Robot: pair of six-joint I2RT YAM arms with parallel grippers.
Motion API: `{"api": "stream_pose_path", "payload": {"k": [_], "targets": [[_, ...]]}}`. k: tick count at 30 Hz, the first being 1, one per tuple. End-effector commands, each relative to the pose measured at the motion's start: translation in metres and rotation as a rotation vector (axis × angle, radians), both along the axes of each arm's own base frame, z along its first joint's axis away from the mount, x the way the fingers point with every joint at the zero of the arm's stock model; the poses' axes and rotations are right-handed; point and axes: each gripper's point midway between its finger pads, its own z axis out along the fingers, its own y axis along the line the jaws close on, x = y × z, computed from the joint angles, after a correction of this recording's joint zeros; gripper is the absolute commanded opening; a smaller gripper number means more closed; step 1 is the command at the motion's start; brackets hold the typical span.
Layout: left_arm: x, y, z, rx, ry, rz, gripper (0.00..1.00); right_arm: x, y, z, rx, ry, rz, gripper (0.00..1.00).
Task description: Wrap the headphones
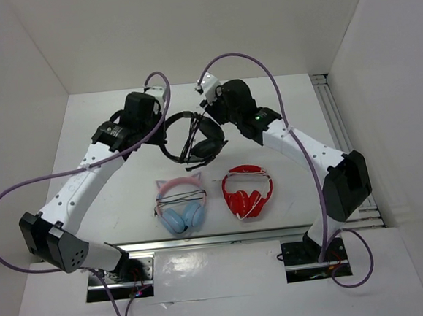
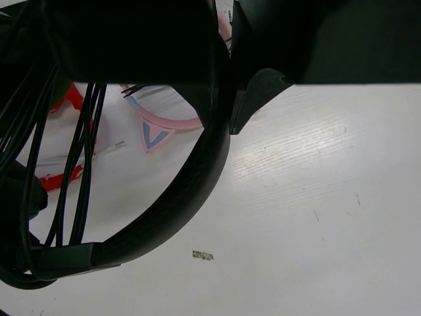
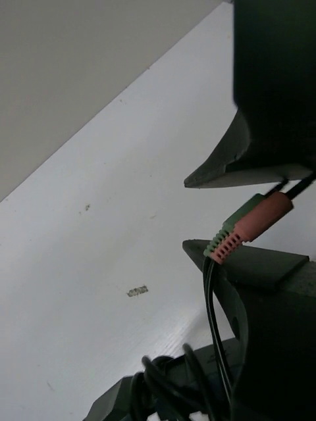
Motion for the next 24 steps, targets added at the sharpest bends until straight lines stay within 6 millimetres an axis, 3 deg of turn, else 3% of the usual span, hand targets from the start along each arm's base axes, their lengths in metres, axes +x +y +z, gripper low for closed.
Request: {"api": "stream_pose_path", "payload": {"k": [1, 5, 8, 9, 11, 12, 13, 15, 16, 20, 24], "targets": [[-0.007, -0.002, 0.013, -0.016, 0.013, -0.059, 0.00, 0.032, -0.038, 0.009, 0.085, -0.045, -0.130, 0.46], [-0.009, -0.004, 0.013, -0.038, 0.023, -0.077, 0.00, 0.035, -0.038, -0.005, 0.126, -0.006, -0.115, 0.51], [-0.007, -0.006, 0.008, -0.040, 0.037, -0.071, 0.00, 0.039, -0.038, -0.016, 0.126, 0.018, -0.118, 0.60], [-0.007, -0.010, 0.009, -0.053, 0.043, -0.088, 0.00, 0.039, -0.039, -0.016, 0.132, 0.020, -0.131, 0.72], [-0.007, -0.006, 0.007, -0.050, 0.051, -0.079, 0.00, 0.041, -0.041, -0.024, 0.123, 0.027, -0.141, 0.77], [-0.007, -0.006, 0.007, -0.050, 0.051, -0.079, 0.00, 0.042, -0.046, -0.028, 0.131, 0.040, -0.160, 0.92], [-0.007, -0.007, 0.007, -0.059, 0.055, -0.071, 0.00, 0.044, -0.047, -0.026, 0.149, 0.040, -0.156, 1.00], [-0.006, 0.001, 0.006, -0.045, 0.060, -0.045, 0.00, 0.046, -0.059, -0.032, 0.172, 0.056, -0.185, 1.00], [-0.001, 0.006, 0.002, -0.039, 0.068, -0.016, 0.00, 0.044, -0.055, -0.035, 0.187, 0.067, -0.163, 1.00], [0.004, 0.025, -0.010, 0.002, 0.099, 0.081, 0.00, 0.047, -0.077, -0.024, 0.247, 0.044, -0.221, 1.00], [0.010, 0.049, -0.029, 0.076, 0.130, 0.191, 0.00, 0.054, -0.124, -0.022, 0.328, 0.017, -0.428, 1.00]]}}
